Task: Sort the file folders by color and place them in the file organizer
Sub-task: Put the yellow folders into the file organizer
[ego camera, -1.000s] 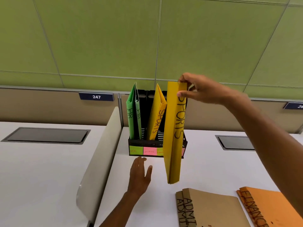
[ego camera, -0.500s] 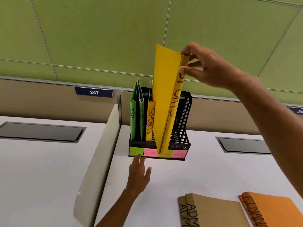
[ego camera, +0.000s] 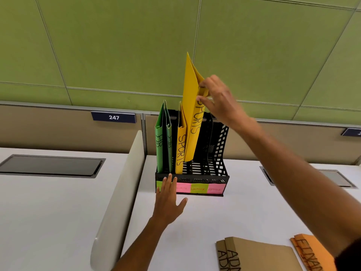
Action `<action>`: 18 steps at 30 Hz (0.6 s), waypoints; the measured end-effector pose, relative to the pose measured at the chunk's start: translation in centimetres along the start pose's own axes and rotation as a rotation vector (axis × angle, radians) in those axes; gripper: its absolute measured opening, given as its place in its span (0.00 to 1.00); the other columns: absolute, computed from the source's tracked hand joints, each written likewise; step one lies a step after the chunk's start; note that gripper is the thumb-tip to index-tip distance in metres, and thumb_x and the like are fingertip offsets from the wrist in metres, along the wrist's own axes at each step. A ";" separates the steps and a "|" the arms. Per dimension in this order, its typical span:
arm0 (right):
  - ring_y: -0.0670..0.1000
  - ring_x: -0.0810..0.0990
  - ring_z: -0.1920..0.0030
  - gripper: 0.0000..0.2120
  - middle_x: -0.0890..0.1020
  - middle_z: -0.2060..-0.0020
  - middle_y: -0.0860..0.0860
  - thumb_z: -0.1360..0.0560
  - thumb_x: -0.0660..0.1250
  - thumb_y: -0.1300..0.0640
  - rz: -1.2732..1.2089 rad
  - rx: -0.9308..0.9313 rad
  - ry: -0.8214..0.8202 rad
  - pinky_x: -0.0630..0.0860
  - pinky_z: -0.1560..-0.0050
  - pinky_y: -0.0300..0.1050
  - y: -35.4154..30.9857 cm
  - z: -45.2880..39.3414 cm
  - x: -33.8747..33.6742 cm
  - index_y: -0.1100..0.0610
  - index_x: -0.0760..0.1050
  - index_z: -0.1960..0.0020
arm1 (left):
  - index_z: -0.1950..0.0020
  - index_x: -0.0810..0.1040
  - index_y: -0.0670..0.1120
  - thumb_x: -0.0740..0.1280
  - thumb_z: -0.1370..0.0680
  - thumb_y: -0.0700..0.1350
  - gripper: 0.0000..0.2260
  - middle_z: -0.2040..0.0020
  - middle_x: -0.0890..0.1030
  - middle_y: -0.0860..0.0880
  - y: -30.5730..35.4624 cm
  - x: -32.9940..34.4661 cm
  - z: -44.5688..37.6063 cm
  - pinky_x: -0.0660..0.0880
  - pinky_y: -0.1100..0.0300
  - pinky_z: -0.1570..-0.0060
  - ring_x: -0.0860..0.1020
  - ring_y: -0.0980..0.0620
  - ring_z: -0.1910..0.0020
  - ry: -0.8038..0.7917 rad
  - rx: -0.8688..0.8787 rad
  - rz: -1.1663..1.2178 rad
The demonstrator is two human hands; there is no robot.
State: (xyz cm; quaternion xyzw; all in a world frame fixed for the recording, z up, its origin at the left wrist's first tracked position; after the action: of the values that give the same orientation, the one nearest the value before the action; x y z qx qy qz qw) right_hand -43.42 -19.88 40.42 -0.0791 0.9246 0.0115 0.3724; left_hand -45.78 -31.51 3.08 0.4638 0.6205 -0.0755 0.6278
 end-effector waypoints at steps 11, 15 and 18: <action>0.52 0.75 0.53 0.12 0.76 0.50 0.56 0.24 0.67 0.59 0.022 0.167 -0.010 0.70 0.54 0.40 1.0 5.3 5.8 0.63 0.73 0.43 | 0.21 0.43 0.49 0.52 0.25 0.67 0.40 0.21 0.38 0.50 0.1 -0.4 1.4 0.45 0.45 0.25 0.39 0.49 0.22 -0.074 -0.052 -0.106; 0.52 0.74 0.51 0.13 0.75 0.48 0.55 0.23 0.66 0.57 -0.001 0.247 -0.061 0.74 0.50 0.45 1.6 7.1 8.0 0.61 0.73 0.42 | 0.21 0.43 0.49 0.54 0.25 0.67 0.40 0.22 0.37 0.51 -0.3 -0.8 2.3 0.46 0.43 0.25 0.40 0.48 0.22 -0.081 -0.066 -0.109; 0.51 0.73 0.50 0.13 0.75 0.48 0.53 0.23 0.66 0.55 -0.019 0.302 -0.136 0.73 0.50 0.44 2.0 8.7 10.1 0.59 0.73 0.41 | 0.21 0.42 0.50 0.50 0.27 0.71 0.42 0.21 0.37 0.51 -0.4 -0.8 2.7 0.46 0.43 0.25 0.40 0.49 0.22 -0.091 -0.073 -0.114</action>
State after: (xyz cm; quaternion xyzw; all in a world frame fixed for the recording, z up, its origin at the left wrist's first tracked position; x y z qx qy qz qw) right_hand -44.93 -18.62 27.12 -0.0302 0.8877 -0.1257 0.4419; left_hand -44.32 -33.98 3.04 0.4008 0.6189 -0.1095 0.6666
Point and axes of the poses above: each hand's wrist, its own z-axis away from the middle knuckle, its own x-axis out of the palm, y = z × x, the point moved 10 cm from there along -z, towards the middle knuckle
